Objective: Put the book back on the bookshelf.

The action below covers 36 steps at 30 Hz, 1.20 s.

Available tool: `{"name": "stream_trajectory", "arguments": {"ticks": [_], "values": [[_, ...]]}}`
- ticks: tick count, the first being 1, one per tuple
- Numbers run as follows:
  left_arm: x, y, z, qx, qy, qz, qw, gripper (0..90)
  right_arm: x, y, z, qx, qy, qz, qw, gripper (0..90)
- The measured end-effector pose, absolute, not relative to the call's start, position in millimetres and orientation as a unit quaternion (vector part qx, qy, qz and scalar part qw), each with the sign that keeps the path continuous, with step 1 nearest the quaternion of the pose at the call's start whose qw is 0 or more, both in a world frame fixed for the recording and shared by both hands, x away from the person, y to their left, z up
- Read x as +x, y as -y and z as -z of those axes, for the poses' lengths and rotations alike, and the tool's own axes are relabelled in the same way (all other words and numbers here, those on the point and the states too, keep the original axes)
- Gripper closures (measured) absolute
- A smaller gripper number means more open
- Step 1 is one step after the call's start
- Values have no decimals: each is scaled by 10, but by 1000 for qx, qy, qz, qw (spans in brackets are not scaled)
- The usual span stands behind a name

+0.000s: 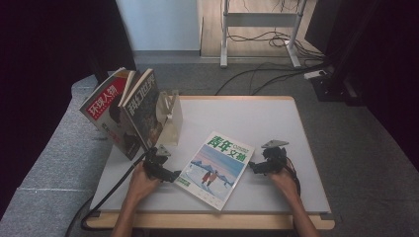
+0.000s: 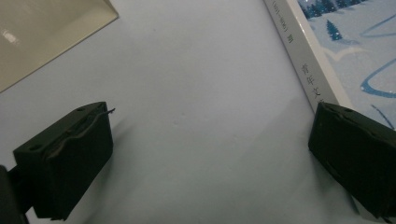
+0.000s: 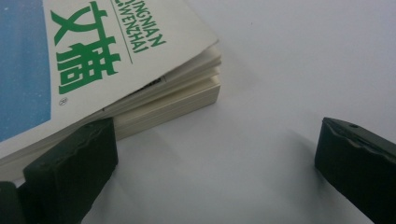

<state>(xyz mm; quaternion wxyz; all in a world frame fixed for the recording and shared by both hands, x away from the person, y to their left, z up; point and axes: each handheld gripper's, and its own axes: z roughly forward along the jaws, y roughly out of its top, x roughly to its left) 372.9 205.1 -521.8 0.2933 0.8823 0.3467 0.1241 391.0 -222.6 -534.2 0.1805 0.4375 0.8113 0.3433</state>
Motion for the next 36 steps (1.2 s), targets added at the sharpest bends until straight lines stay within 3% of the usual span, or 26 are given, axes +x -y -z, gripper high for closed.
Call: {"name": "stream_trajectory", "arguments": {"ticks": [18, 36], "values": [[3450, -1807, 5255, 891, -309, -110, 315, 0, 3991, 2217, 5300, 452, -806, -323, 206, 3], [3264, -1575, 5281, 900, -265, -102, 329, 0, 4326, 2076, 5325, 467, -796, -321, 211, 5]]}}
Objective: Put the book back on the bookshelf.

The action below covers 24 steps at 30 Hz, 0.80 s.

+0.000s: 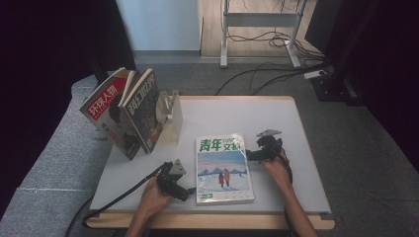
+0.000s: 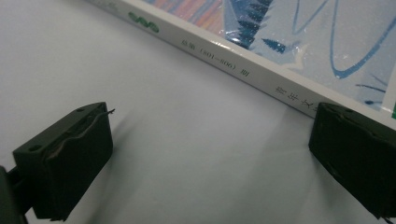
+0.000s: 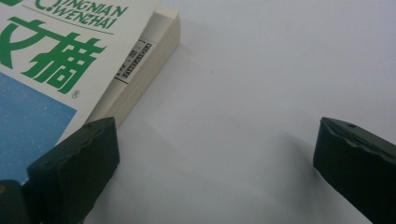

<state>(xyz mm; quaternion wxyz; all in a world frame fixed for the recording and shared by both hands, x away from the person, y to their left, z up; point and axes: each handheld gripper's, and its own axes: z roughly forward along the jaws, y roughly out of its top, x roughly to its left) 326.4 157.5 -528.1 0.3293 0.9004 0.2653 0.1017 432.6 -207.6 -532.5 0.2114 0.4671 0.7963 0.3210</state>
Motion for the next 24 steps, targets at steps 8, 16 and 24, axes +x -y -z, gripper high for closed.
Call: {"name": "stream_trajectory", "arguments": {"ticks": [8, 16, 24], "values": [[3261, -1573, 5287, 900, -264, -100, 332, 0, 4423, 2001, 5321, 458, -802, -317, 213, 3], [3325, -1656, 5278, 897, -278, -100, 329, 0, 4387, 2115, 5282, 462, -798, -340, 186, 0], [3354, -1720, 5291, 885, -306, -110, 333, 0, 4221, 2233, 5123, 451, -795, -360, 187, 6]]}}
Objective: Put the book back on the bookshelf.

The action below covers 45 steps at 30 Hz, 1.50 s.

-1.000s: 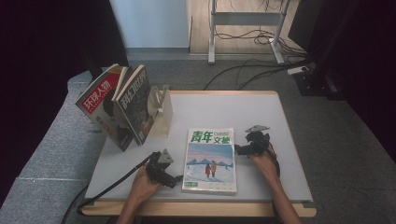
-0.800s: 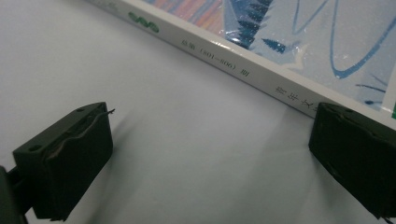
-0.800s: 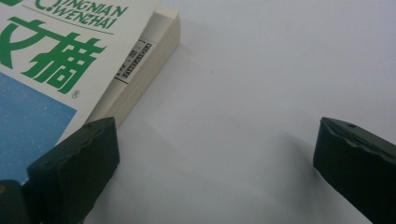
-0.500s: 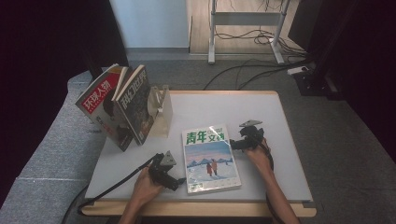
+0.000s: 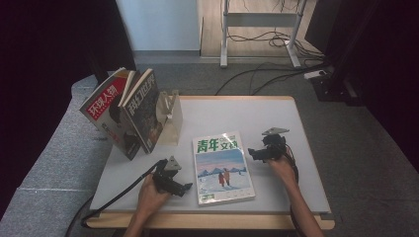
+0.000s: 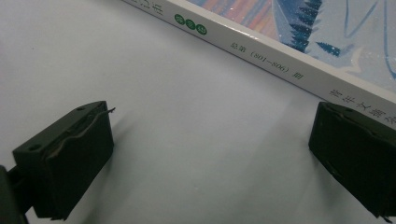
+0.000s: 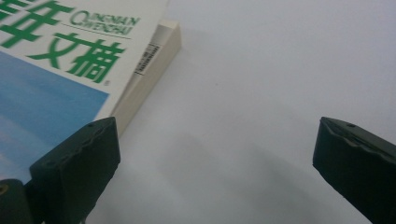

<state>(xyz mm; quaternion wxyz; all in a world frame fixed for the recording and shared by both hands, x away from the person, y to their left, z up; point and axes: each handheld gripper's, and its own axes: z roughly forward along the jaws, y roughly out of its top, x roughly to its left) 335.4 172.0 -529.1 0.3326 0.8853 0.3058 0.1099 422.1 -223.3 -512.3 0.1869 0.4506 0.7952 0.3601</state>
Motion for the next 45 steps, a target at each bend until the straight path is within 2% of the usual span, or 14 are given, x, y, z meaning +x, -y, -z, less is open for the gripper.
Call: {"name": "stream_trajectory", "arguments": {"ticks": [12, 24, 45], "values": [[3350, -1719, 5293, 885, -306, -111, 333, 0, 3957, 2060, 5043, 393, -819, -384, 167, 0], [3350, -1720, 5294, 885, -305, -111, 333, 0, 3852, 1805, 5033, 357, -837, -390, 142, 0], [3349, -1720, 5294, 885, -306, -111, 334, 0, 4211, 1586, 5269, 376, -839, -384, 80, 0]]}}
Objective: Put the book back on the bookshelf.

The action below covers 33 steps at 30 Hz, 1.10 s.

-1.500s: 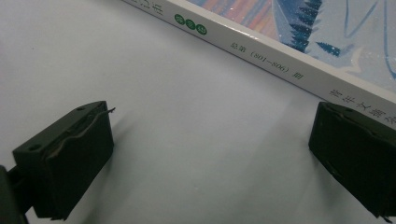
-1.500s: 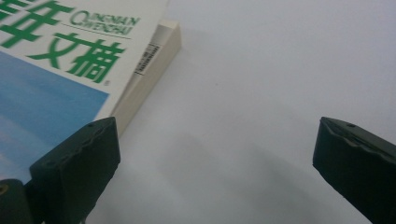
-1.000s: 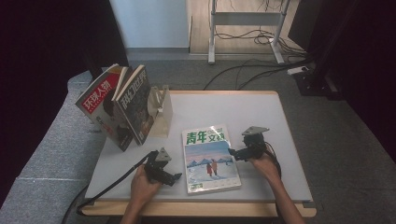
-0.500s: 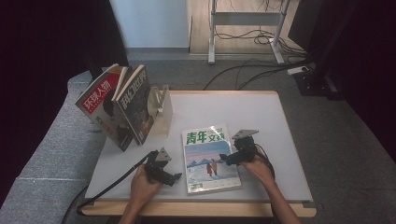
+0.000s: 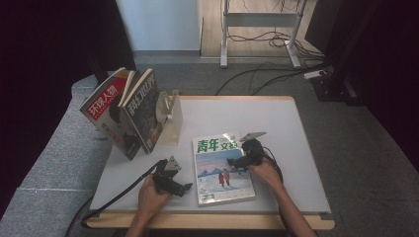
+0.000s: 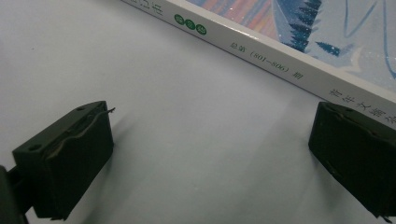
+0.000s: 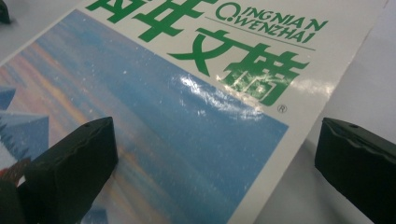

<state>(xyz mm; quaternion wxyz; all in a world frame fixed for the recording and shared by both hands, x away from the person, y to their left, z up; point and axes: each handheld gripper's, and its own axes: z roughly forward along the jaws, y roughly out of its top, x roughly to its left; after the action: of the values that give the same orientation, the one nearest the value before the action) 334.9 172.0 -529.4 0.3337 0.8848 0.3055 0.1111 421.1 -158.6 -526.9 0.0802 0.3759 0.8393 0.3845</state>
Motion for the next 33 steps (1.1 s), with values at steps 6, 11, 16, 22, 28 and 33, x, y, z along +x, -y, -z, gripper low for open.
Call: {"name": "stream_trajectory", "arguments": {"ticks": [6, 11, 16, 22, 28, 33], "values": [[3350, -1720, 5294, 885, -305, -111, 334, 0, 4285, 1578, 5294, 384, -833, -392, 70, 0], [3350, -1720, 5294, 885, -305, -111, 334, 0, 4287, 1563, 5280, 383, -836, -386, 68, 0], [3350, -1720, 5294, 885, -305, -111, 334, 0, 4287, 1557, 5266, 378, -841, -382, 68, 0], [3349, -1720, 5294, 885, -305, -111, 334, 0, 4246, 1491, 5161, 359, -850, -376, 84, 0], [3349, -1720, 5294, 885, -305, -111, 334, 0, 4211, 1433, 5052, 342, -854, -381, 89, 47], [3349, -1720, 5294, 885, -305, -111, 334, 0, 4155, 1475, 5043, 341, -855, -380, 87, 133]]}}
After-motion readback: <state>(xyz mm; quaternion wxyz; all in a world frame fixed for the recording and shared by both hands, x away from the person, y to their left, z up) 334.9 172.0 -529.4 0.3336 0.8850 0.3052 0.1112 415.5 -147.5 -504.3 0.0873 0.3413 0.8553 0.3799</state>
